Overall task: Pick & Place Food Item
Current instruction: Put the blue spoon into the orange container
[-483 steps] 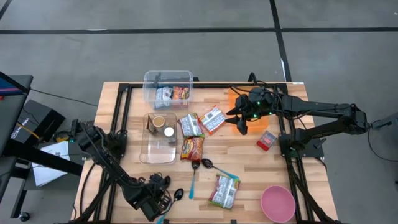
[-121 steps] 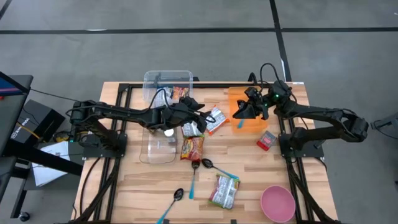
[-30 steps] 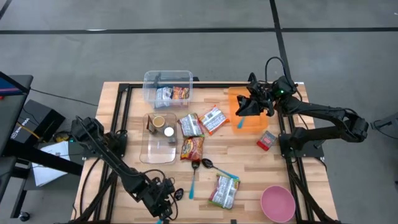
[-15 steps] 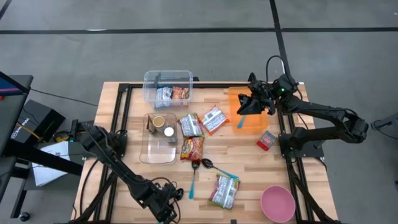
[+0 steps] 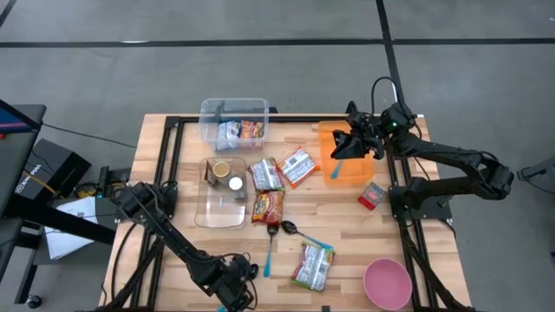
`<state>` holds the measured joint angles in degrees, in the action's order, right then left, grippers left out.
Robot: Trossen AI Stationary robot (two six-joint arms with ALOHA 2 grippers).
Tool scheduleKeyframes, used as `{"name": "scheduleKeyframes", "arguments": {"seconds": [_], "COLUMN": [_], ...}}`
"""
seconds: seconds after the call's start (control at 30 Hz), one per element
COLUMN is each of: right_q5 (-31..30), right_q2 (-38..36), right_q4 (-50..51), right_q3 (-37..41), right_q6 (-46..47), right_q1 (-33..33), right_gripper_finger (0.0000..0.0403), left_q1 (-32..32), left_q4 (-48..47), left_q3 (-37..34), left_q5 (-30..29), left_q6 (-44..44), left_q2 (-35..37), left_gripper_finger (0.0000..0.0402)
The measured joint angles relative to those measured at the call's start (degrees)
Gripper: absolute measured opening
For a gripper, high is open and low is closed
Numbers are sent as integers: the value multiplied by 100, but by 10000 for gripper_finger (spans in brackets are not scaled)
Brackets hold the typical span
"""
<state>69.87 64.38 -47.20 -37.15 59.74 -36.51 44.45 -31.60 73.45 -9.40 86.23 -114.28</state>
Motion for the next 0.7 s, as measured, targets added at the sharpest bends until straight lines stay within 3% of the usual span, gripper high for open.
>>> {"name": "scheduleKeyframes", "arguments": {"seconds": [0.43,0.7], "right_q5": [43,43], "right_q2": [0,0], "right_q4": [0,0], "right_q3": [0,0], "right_q6": [-136,-261], "right_q1": [-2,-2], "right_gripper_finger": [73,73], "left_q1": [-9,-25], "left_q4": [-124,-123], "left_q3": [-7,-3], "left_q5": [-45,224], "left_q6": [18,28], "left_q2": [-2,-151], "left_gripper_finger": [77,41]}}
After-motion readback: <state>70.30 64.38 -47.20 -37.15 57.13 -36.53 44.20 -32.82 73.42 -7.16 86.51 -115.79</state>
